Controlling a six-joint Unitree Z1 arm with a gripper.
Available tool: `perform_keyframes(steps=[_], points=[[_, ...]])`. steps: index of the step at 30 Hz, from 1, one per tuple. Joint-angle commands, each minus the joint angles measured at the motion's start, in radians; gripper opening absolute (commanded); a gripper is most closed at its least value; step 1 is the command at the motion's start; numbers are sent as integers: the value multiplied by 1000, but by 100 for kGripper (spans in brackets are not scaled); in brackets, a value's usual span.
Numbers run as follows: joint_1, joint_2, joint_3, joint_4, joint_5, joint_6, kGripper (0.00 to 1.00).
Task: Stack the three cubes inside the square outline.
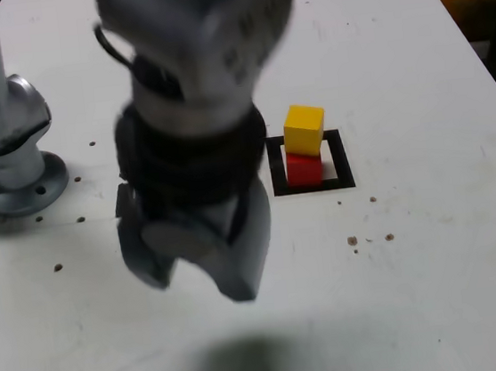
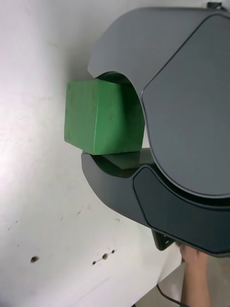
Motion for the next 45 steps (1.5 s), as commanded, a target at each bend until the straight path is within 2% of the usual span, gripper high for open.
perform_keyframes(steps=[1,6,17,34,45], points=[[21,-35,2,24,9,10,19],[103,-106,39,42,26,79,19],[269,-167,117,37,55,236,19],[466,-128,115,-6,87,451,19],[526,-80,103,-64,90,522,19]])
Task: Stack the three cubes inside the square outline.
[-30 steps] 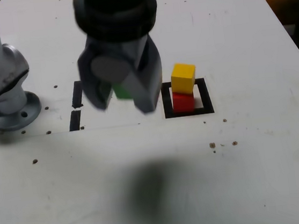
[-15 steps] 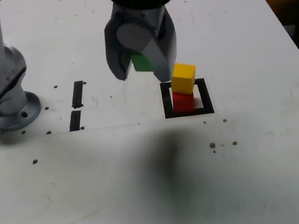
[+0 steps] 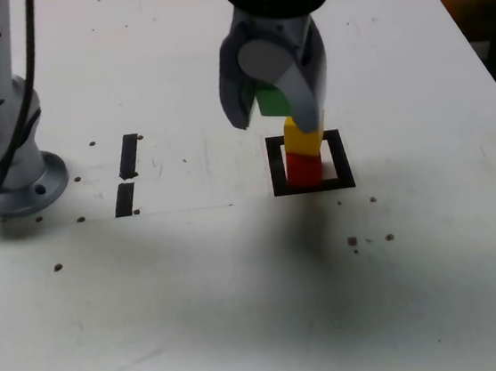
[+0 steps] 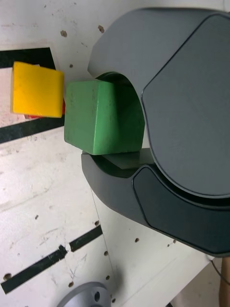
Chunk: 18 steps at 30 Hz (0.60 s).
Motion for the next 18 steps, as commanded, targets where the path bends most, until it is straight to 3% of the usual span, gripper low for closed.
perform_keyframes(steps=[1,18], points=[[9,8,-7,-2,2,9,19],[92,76,-63,-5,5,75,19]])
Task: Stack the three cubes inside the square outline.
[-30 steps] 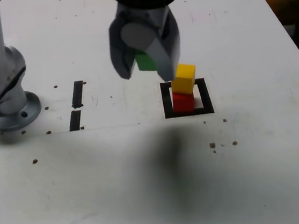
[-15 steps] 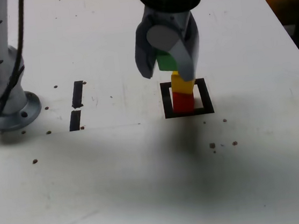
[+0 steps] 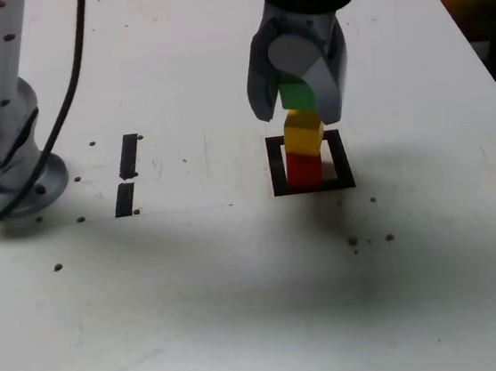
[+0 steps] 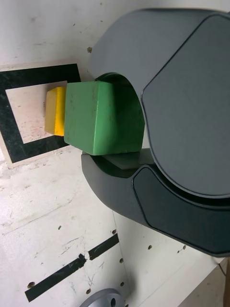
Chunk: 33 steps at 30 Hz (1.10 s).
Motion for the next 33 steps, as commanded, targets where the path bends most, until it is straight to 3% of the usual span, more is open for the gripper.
perform_keyframes(steps=[1,14,16,23,28,33], points=[[5,9,-5,-1,-1,3,19],[9,32,-9,-18,-8,11,21],[10,32,-3,-20,-9,12,26],[13,30,13,-21,-15,20,62],[13,23,19,-25,-13,24,73],[13,13,26,-25,-9,24,75]])
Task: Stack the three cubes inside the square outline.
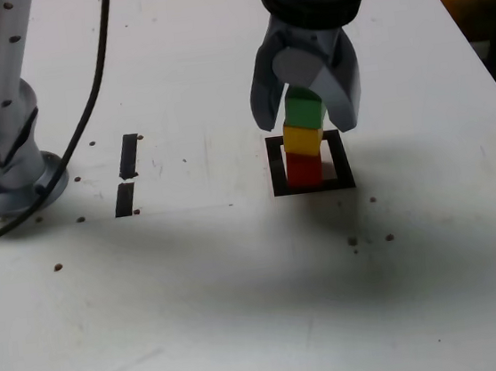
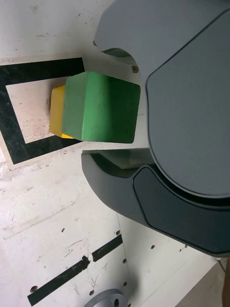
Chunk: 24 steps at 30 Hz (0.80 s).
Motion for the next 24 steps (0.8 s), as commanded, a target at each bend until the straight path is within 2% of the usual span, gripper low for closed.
perform_keyframes(steps=[1,4,14,18,24], points=[[2,-19,2,0,6,1,75],[2,-36,5,0,16,1,76],[2,-222,76,44,64,-1,76],[2,-284,125,52,71,-9,76],[2,-396,304,19,65,-61,77]])
